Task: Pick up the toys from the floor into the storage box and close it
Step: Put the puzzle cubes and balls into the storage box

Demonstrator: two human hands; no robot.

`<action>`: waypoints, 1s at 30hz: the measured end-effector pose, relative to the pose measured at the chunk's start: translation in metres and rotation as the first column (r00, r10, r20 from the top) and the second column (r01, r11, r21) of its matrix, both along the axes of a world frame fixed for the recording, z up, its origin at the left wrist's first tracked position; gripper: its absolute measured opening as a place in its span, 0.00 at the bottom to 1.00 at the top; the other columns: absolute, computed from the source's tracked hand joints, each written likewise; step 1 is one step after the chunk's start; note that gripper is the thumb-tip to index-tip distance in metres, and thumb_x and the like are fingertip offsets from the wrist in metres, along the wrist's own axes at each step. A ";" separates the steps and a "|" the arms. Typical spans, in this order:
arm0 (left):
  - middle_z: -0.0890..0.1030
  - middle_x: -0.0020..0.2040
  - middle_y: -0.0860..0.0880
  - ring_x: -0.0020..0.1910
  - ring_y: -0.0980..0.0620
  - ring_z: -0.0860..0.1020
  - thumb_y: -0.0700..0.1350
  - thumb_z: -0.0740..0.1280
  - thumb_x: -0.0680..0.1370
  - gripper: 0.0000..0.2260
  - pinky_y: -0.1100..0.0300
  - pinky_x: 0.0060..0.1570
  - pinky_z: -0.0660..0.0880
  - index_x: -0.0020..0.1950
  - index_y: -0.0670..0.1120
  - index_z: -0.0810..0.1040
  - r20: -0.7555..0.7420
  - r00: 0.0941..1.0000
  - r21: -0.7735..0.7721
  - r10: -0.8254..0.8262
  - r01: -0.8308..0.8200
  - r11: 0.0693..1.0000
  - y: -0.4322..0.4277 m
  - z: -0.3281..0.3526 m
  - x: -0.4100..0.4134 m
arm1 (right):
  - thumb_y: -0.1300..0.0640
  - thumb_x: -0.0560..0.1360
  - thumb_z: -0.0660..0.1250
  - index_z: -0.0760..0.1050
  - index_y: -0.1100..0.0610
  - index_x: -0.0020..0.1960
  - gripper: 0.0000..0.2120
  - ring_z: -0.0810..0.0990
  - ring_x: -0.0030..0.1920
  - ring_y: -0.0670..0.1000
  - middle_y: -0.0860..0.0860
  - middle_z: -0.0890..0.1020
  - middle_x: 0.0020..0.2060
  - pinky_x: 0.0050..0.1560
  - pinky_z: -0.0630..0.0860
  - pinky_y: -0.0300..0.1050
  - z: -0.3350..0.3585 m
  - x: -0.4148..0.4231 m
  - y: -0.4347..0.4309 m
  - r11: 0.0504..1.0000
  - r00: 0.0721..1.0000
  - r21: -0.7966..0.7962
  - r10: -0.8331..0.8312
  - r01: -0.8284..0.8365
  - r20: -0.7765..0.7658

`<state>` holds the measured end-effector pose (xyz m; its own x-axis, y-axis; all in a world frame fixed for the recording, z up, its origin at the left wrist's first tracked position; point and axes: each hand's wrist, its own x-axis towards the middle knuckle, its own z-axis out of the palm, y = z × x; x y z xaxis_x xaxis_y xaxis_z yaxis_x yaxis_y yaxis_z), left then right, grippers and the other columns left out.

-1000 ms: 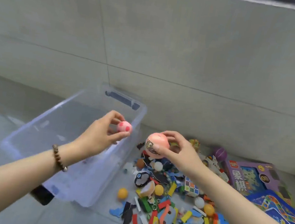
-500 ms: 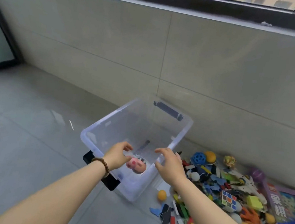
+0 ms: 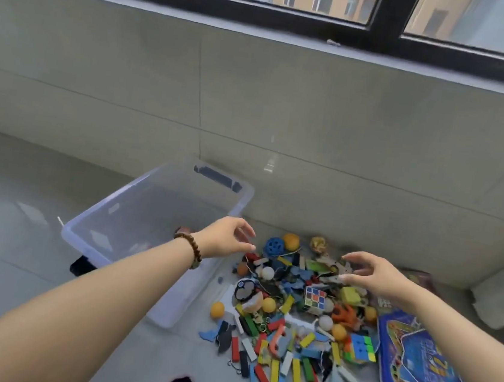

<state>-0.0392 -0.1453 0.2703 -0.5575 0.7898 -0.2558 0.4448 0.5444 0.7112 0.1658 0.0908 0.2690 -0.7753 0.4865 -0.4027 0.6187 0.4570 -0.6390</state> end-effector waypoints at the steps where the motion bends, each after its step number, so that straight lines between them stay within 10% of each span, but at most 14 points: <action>1: 0.79 0.57 0.48 0.50 0.55 0.75 0.48 0.69 0.75 0.16 0.63 0.51 0.73 0.61 0.47 0.74 0.020 1.000 -0.011 -0.015 0.015 1.000 0.012 -0.013 0.001 | 0.52 0.68 0.74 0.72 0.49 0.62 0.24 0.76 0.59 0.50 0.50 0.74 0.64 0.58 0.74 0.46 -0.011 0.004 0.009 1.000 0.999 -0.007 -0.024 0.024 0.021; 17: 0.69 0.69 0.51 0.64 0.52 0.71 0.51 0.71 0.72 0.30 0.60 0.60 0.70 0.71 0.50 0.64 0.128 0.980 -0.114 -0.149 0.164 0.980 0.166 -0.243 0.005 | 0.53 0.69 0.74 0.59 0.51 0.74 0.38 0.63 0.71 0.50 0.49 0.63 0.72 0.68 0.60 0.42 -0.266 -0.026 0.069 0.990 0.994 0.127 0.041 -0.054 0.101; 23: 0.63 0.74 0.53 0.72 0.52 0.63 0.52 0.74 0.69 0.40 0.55 0.69 0.64 0.75 0.54 0.57 0.088 0.946 -0.144 -0.311 0.321 0.936 0.194 -0.269 0.028 | 0.50 0.69 0.73 0.67 0.52 0.69 0.31 0.72 0.60 0.48 0.46 0.72 0.61 0.57 0.70 0.39 -0.272 -0.026 0.077 0.976 0.999 0.214 0.043 -0.035 -0.033; 30: 0.79 0.53 0.56 0.51 0.57 0.77 0.53 0.77 0.65 0.30 0.58 0.52 0.76 0.62 0.51 0.68 0.101 0.952 -0.022 -0.290 0.294 0.956 0.210 -0.251 0.051 | 0.54 0.69 0.74 0.66 0.47 0.68 0.31 0.69 0.61 0.39 0.41 0.69 0.62 0.60 0.67 0.34 -0.249 0.039 0.084 0.961 0.934 -0.018 -0.271 0.275 -0.232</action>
